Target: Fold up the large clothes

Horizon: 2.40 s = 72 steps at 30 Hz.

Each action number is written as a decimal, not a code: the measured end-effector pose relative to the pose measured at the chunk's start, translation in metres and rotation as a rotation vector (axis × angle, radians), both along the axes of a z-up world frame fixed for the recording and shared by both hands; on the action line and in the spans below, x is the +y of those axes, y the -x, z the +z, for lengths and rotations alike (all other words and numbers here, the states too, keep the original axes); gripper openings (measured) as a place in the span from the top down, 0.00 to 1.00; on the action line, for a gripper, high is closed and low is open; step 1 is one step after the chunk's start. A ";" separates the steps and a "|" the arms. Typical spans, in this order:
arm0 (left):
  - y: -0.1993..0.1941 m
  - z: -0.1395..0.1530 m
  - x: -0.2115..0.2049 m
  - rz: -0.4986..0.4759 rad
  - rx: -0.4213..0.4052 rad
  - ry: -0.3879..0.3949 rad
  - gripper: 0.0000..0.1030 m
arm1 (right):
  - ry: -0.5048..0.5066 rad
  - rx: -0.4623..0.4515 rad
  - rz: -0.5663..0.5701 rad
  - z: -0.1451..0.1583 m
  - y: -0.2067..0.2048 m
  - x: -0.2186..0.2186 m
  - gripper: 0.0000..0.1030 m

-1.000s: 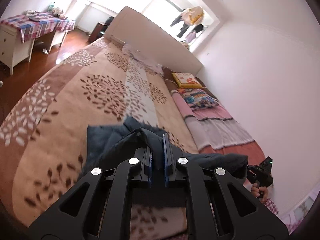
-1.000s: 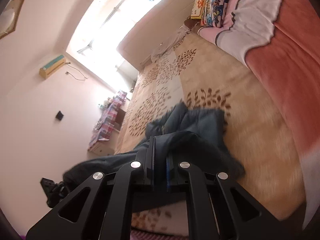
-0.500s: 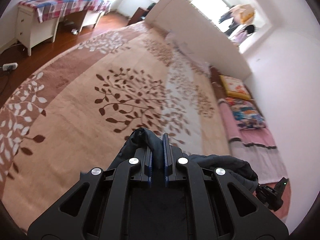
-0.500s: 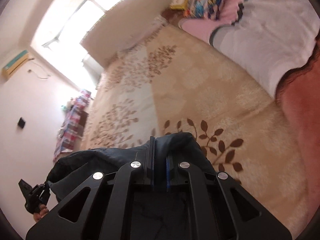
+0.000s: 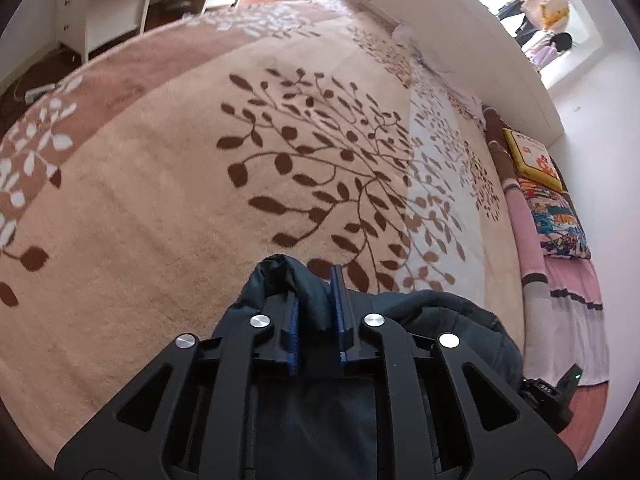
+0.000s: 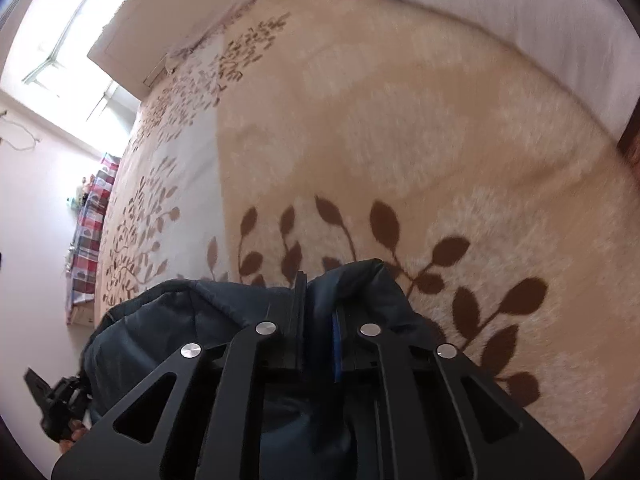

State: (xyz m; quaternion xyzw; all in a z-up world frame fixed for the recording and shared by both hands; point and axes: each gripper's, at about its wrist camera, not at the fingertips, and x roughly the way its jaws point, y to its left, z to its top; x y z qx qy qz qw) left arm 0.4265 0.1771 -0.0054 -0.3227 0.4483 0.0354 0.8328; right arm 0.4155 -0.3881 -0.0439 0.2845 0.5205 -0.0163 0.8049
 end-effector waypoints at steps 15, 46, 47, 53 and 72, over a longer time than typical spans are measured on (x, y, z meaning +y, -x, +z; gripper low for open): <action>0.057 0.068 0.037 0.070 -0.173 0.098 0.31 | -0.106 -0.166 -0.023 0.073 0.055 -0.023 0.21; 0.260 -0.043 -0.005 0.089 -0.012 0.298 0.26 | -0.249 -0.120 -0.079 0.007 0.286 0.007 0.18; 0.257 -0.046 -0.005 0.099 -0.008 0.306 0.26 | -0.246 -0.120 -0.087 0.005 0.285 0.009 0.18; 0.244 -0.049 -0.002 0.148 -0.048 0.379 0.47 | -0.286 -0.121 -0.178 -0.014 0.269 0.002 0.36; 0.354 0.003 0.014 0.019 -0.086 0.254 0.87 | -0.286 -0.079 -0.084 0.021 0.371 0.014 0.76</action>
